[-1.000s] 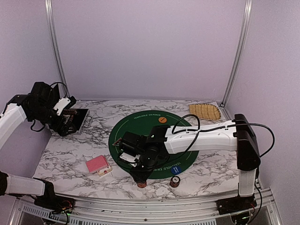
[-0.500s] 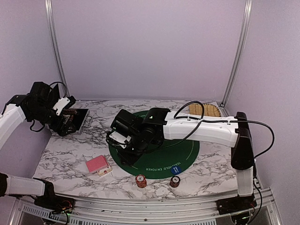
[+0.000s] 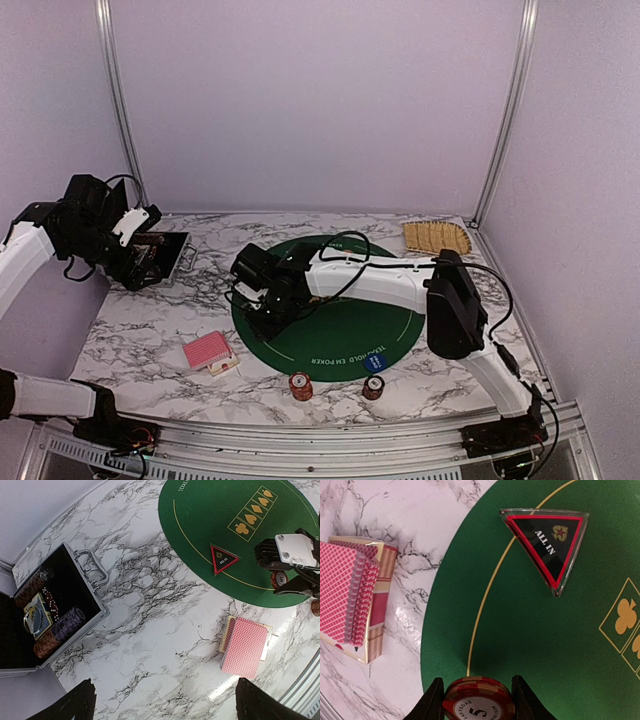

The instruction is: Distribute texas hold em gaming equipment

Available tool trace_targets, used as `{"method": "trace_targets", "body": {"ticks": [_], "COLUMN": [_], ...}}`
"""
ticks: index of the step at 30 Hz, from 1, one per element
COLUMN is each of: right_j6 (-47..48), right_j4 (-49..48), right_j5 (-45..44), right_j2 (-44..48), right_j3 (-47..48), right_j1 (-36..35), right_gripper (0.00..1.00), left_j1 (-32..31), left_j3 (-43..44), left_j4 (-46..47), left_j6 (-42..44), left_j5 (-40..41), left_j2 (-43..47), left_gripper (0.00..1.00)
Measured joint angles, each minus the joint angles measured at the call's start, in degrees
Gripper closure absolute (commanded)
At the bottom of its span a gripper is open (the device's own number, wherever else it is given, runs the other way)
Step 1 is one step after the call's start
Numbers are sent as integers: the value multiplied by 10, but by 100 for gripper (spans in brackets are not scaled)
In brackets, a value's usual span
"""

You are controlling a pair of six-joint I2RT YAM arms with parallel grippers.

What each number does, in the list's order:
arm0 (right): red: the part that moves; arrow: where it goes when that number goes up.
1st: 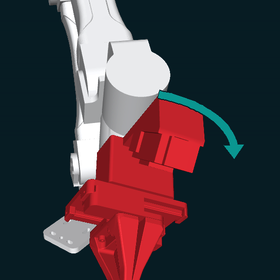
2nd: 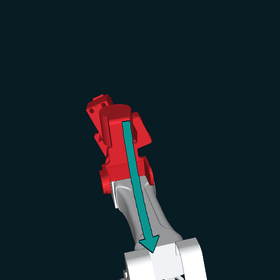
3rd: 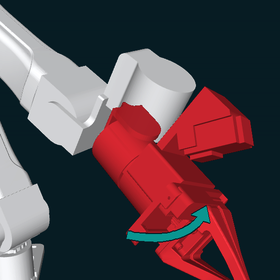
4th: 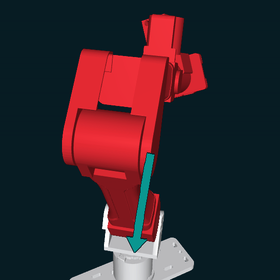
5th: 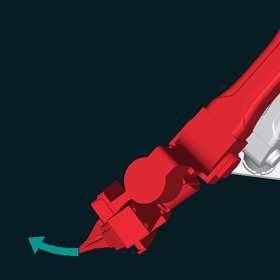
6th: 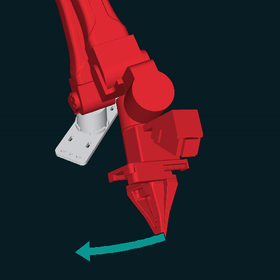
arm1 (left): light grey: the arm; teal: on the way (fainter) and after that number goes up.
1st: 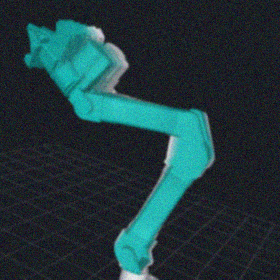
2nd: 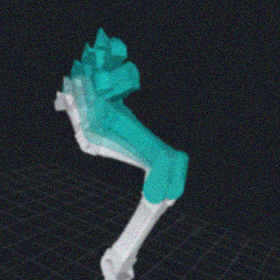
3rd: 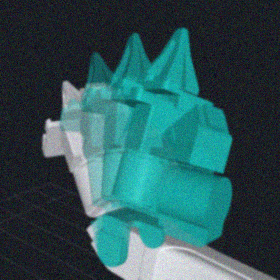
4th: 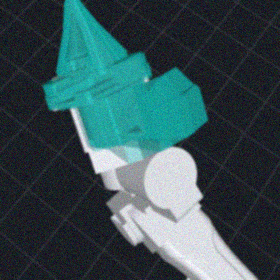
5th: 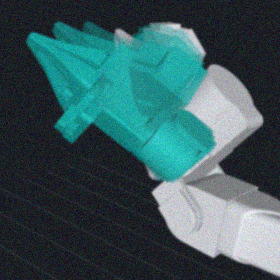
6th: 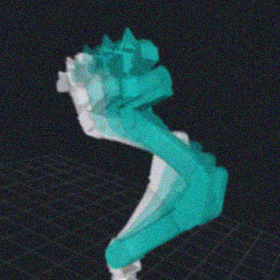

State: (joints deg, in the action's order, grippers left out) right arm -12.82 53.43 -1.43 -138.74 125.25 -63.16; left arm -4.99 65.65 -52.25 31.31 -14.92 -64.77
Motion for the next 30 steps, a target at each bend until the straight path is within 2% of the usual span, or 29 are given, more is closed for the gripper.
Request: {"method": "trace_targets", "body": {"ticks": [18,20,24,30], "right_j6": [-13,-17,-21,-22], "right_j4": [-61,-63,-67,-71], "right_j5": [14,20,27,31], "right_j2": [-64,-67,-69,-69], "right_j3": [40,40,40,40], "right_j1": [24,26,27,27], "right_gripper": [91,86,66,52], "left_j1": [0,0,0,0], "left_j3": [0,0,0,0], "left_j4": [-2,-2,-3,-3], "left_j6": [0,0,0,0], "left_j5": [0,0,0,0], "left_j2": [0,0,0,0], "left_gripper": [1,1,1,1]}}
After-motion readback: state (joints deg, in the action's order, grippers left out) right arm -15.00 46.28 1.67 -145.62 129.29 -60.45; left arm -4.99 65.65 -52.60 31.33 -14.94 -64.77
